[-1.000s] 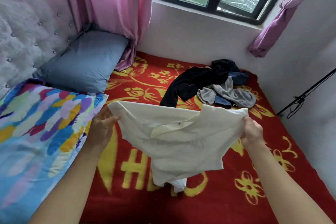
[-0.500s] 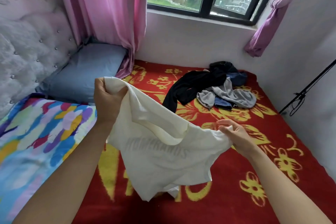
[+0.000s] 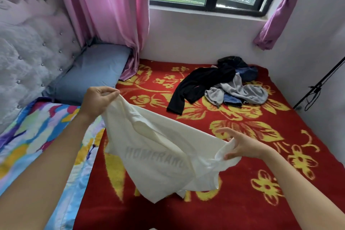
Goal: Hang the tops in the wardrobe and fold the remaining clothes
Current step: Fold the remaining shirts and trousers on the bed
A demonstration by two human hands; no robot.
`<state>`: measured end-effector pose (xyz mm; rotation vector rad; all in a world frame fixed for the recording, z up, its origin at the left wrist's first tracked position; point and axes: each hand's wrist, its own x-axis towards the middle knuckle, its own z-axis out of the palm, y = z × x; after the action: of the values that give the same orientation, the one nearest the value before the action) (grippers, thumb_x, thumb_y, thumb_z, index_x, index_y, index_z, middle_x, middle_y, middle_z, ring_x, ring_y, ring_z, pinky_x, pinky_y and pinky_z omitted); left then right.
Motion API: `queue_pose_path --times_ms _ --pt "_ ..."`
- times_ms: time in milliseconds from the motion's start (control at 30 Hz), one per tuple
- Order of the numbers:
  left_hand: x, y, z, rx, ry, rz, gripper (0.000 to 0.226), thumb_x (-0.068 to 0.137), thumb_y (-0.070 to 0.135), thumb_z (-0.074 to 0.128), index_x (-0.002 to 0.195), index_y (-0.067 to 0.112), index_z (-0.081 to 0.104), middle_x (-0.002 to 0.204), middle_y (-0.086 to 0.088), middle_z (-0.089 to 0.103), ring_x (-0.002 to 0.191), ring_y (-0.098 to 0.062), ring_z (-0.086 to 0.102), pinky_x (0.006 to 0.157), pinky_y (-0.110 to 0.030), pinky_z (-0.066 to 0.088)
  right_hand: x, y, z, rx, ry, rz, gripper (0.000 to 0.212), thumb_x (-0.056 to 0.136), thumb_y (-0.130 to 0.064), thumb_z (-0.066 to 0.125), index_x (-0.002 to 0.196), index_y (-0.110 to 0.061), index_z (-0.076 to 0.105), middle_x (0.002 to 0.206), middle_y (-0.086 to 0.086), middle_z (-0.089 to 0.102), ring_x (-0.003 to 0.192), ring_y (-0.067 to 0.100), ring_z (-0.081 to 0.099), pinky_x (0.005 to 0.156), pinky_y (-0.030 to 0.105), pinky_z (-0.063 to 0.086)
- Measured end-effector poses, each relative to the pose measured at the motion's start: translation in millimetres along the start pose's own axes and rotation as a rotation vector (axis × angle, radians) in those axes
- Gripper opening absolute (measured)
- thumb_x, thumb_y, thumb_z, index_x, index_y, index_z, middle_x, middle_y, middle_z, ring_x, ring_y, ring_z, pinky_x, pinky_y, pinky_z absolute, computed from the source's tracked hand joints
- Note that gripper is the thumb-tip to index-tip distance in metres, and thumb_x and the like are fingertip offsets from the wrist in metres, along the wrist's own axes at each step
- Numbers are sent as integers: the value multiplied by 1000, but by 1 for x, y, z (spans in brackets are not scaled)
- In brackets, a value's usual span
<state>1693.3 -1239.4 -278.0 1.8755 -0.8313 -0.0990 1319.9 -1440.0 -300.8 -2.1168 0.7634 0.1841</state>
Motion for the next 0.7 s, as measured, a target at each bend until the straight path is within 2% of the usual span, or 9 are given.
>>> queue_pose_path --times_ms 100,167,267,333,400,500,600,633,700 --pt "10 -16 -9 36 64 -73 15 87 10 64 94 -2 69 81 -8 63 62 2 55 56 -2 37 2 -11 14 -503 -50 -63 98 65 -36 81 123 -66 8 111 -12 34 93 8 45 72 16 39" --pt "18 -23 -7 32 113 -142 20 89 10 61 95 -8 66 84 -17 62 57 -1 54 58 -11 39 7 -17 29 -929 31 -204 106 68 -38 77 131 -65 -4 112 -4 30 92 15 46 67 22 45" --pt "27 -27 1 32 178 -231 26 93 11 54 99 -14 61 85 -16 57 75 -22 49 62 -24 37 23 -14 47 -1172 211 -428 103 39 -30 89 129 -49 43 99 5 39 64 18 52 36 21 38" --pt "29 -27 4 50 208 -257 25 94 11 52 101 -12 60 87 -13 55 81 -22 48 68 -26 35 33 -3 49 -1164 288 -498 74 26 -33 92 96 -38 68 92 7 37 50 18 49 33 17 27" --pt "29 -27 4 33 209 -272 24 93 10 53 101 -11 61 88 -13 55 82 -21 47 71 -27 35 37 9 51 -1125 407 -518 47 28 -25 92 68 -25 66 89 6 35 47 19 50 33 17 26" --pt "28 -30 5 13 161 -252 21 92 8 54 100 -11 62 88 -13 57 82 -22 48 73 -27 36 48 31 48 -778 602 -503 39 44 -9 90 66 -18 60 90 7 48 63 25 57 40 24 37" --pt "24 -29 3 43 79 -203 14 93 7 52 94 -3 62 86 -14 58 76 -16 50 68 -24 37 47 24 29 301 540 -173 18 67 -5 77 72 -12 62 92 5 53 87 21 52 72 32 40" --pt "21 -24 1 45 37 -196 14 94 5 49 87 4 61 81 -12 56 66 -8 51 62 -20 37 45 21 22 641 534 -80 10 73 -9 72 73 -11 62 85 3 57 82 19 53 72 29 40" --pt "14 -15 0 -45 -68 -188 28 96 1 42 79 18 57 68 -6 47 43 0 43 45 -13 32 45 24 11 1019 577 49 10 86 -10 55 78 -10 61 71 1 61 70 19 55 64 28 41"
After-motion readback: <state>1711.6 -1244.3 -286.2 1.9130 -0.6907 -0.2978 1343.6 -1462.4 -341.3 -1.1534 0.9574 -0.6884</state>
